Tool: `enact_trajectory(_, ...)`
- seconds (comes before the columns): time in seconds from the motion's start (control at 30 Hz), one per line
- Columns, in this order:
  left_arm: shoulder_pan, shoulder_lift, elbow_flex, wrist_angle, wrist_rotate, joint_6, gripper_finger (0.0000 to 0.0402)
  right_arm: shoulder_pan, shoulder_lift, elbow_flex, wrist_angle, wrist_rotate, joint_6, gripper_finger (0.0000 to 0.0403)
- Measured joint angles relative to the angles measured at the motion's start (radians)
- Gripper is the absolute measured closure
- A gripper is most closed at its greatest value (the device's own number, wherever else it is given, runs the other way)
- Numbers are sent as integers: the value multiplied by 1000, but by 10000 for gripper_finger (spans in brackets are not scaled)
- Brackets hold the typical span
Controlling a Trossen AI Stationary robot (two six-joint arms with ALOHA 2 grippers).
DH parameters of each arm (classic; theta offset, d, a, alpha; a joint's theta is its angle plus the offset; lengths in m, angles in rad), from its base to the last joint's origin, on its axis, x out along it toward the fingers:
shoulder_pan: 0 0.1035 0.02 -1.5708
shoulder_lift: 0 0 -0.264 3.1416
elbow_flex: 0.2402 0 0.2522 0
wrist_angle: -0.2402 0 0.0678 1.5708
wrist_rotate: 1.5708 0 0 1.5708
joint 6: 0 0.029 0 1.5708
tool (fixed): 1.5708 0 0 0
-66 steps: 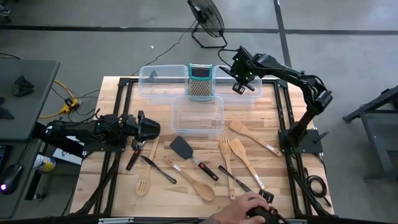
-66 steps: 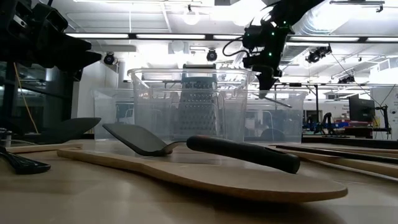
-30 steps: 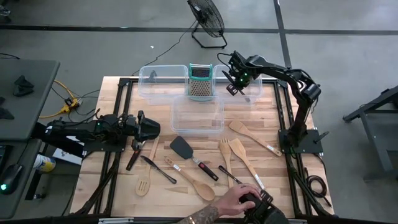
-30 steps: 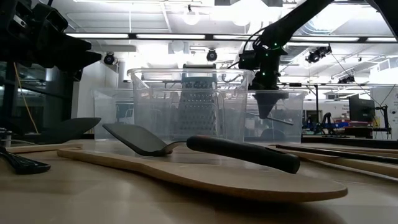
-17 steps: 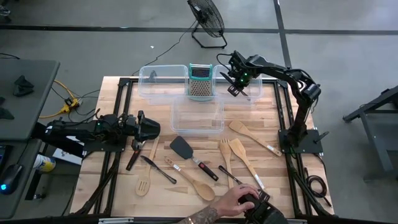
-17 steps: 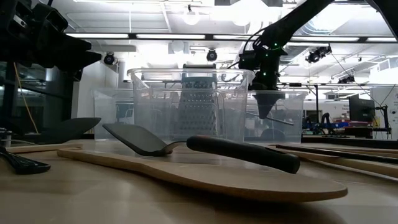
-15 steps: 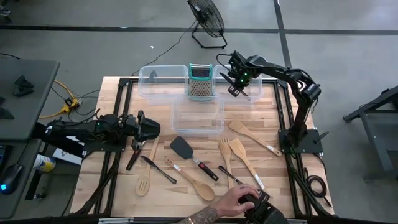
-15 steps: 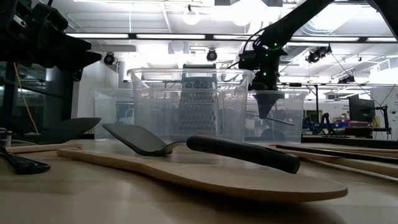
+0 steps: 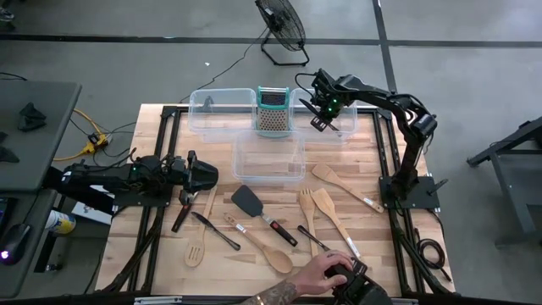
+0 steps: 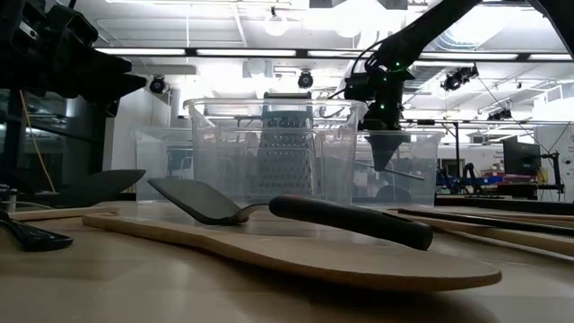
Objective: Pick & Place Kitchen Items
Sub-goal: Put the right black knife into the right transparent bin
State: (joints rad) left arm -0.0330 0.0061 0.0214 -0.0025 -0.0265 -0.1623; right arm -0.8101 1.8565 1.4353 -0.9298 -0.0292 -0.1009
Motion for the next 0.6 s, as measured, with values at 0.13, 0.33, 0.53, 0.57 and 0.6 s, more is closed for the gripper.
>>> enact_trajectory(0.13,0,0,0,0,0,0,226,0,0,0,0,0,1,358)
enact_trajectory(0.33,0,0,0,0,0,0,226,0,0,0,1,0,0,357)
enact_trajectory(0.53,0,0,0,0,0,0,226,0,0,0,0,0,1,356)
enact_trajectory(0.57,0,0,0,0,0,0,226,0,0,0,0,0,2,355)
enact_trajectory(0.6,0,0,0,0,0,0,226,0,0,0,0,0,2,354)
